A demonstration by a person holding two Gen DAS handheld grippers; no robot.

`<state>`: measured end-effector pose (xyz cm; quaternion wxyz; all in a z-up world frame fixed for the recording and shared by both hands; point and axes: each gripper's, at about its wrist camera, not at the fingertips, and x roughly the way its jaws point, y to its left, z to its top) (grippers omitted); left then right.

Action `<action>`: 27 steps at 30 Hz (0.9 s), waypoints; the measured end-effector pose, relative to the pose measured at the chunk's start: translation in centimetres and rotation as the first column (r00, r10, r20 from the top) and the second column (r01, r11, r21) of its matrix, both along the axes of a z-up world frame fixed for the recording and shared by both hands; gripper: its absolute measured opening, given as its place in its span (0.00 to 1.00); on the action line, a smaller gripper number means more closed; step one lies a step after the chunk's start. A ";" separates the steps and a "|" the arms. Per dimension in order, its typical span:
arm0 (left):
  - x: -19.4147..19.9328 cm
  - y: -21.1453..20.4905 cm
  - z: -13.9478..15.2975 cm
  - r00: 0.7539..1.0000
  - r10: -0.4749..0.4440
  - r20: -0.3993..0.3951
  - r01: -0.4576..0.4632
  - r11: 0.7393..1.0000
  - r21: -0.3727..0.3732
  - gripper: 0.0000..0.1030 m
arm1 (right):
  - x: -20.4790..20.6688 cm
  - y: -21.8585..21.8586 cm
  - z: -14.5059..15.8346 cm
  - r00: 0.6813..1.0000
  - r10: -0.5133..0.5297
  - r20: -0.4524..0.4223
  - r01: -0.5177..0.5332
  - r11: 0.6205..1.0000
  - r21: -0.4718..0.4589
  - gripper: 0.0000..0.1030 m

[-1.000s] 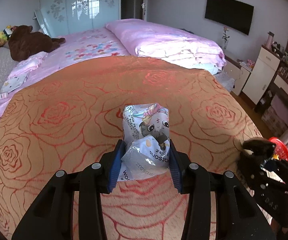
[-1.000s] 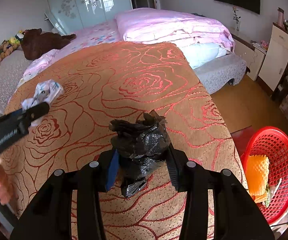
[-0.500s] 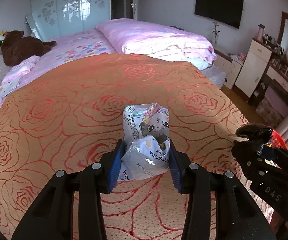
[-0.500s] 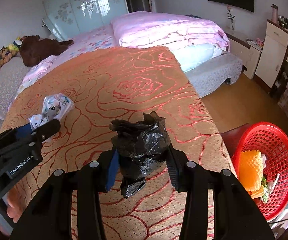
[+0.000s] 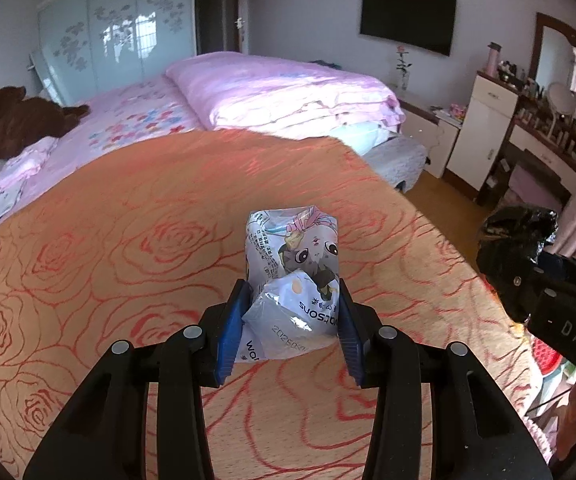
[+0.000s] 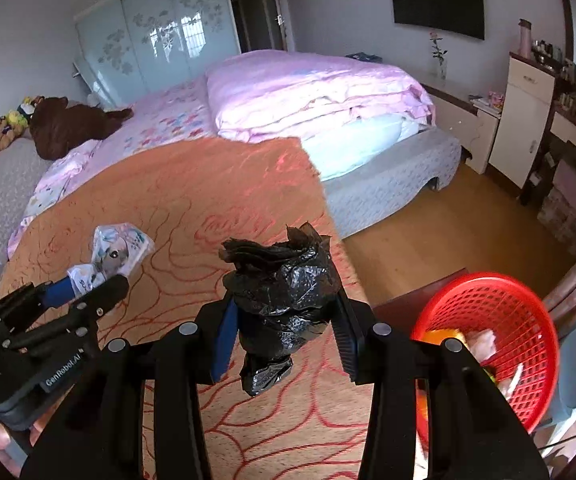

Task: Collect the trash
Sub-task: 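Carry the white bag and black bag over the red basket with both tools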

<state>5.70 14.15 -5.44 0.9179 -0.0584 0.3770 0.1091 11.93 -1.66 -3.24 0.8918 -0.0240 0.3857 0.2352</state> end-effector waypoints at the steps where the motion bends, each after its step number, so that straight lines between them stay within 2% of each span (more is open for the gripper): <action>1: 0.2 -0.4 0.3 1.000 -0.010 0.004 0.010 1.000 0.002 0.40 | 0.1 -0.2 0.2 1.000 -0.003 0.004 0.003 1.000 -0.004 0.40; 7: 1.3 -2.9 1.8 0.997 -0.067 0.031 0.066 0.998 0.016 0.40 | 0.4 -2.8 1.5 0.999 -0.034 0.029 0.035 0.999 -0.025 0.40; 14: 2.6 -5.9 2.5 0.990 -0.137 0.037 0.137 0.990 0.023 0.40 | 0.9 -7.3 2.3 0.992 -0.117 0.055 0.120 0.992 -0.046 0.40; 27: 4.8 -11.7 2.6 0.965 -0.261 0.029 0.261 0.965 0.024 0.40 | 1.2 -15.9 0.7 0.964 -0.261 0.050 0.265 0.958 -0.108 0.40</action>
